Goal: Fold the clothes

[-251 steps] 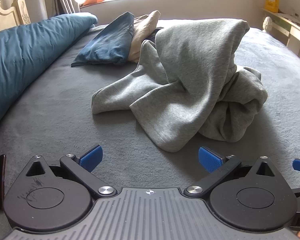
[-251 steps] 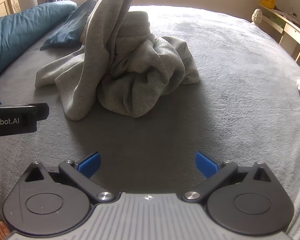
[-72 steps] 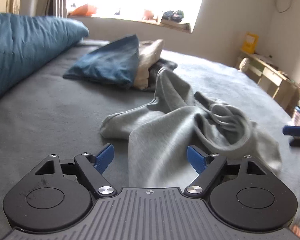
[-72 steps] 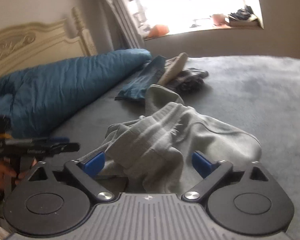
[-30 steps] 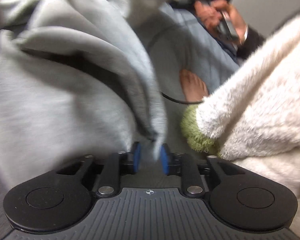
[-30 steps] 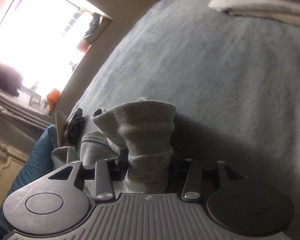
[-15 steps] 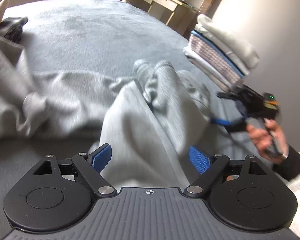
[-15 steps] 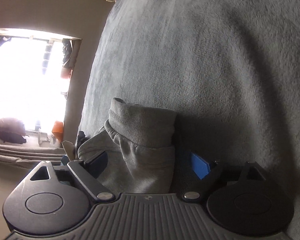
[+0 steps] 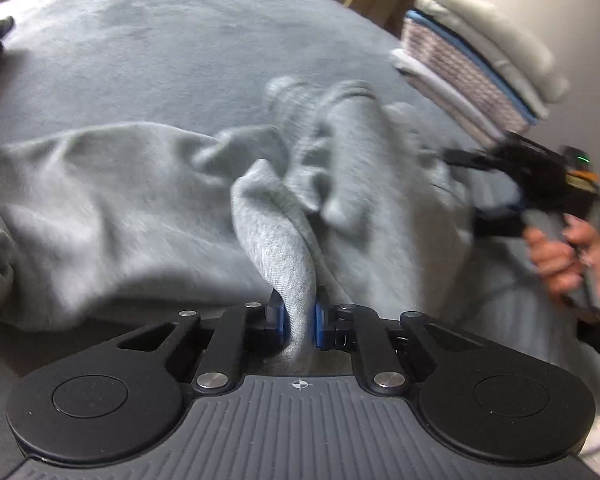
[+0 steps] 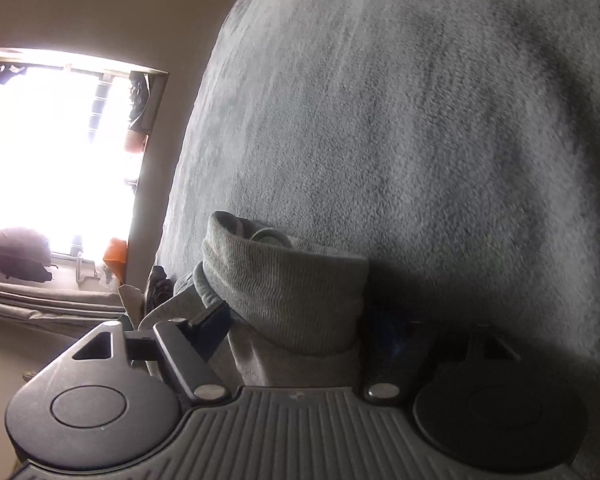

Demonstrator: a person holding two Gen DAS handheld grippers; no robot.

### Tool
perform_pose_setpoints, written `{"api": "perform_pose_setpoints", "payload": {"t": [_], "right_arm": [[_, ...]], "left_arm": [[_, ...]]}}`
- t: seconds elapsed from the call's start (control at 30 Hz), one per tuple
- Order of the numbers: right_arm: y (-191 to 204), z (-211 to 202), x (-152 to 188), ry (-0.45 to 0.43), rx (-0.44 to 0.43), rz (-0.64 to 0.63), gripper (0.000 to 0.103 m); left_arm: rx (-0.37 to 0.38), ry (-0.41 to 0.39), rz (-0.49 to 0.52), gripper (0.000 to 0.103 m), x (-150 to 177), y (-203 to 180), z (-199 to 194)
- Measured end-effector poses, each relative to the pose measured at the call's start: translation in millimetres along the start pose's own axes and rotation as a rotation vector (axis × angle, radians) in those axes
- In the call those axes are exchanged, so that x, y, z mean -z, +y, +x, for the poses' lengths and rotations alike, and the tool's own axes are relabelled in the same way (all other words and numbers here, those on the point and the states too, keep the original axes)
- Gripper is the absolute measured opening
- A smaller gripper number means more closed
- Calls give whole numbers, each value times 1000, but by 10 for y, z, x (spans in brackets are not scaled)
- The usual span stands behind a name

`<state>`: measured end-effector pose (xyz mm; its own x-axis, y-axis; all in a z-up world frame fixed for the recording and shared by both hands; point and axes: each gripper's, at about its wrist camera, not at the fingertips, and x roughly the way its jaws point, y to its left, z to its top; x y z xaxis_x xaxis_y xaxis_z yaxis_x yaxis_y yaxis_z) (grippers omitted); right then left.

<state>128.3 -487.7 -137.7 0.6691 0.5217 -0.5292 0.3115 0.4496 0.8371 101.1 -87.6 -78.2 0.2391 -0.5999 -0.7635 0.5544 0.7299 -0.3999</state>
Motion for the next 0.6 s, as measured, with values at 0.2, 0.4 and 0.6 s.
{"api": "perform_pose_setpoints", "payload": {"t": [0.2,0.4,0.6], "right_arm": [[169,217,-89,42,-37,-101,70],[593,670,54,243,-130,-237,69],[1344,1202,632,453,-188,-508,71]], "left_arm": [[275,137,92,10,500,-468,0],[392,232,193,10,935,-904,122],[337,199,180,13,1065,-926,69]]}}
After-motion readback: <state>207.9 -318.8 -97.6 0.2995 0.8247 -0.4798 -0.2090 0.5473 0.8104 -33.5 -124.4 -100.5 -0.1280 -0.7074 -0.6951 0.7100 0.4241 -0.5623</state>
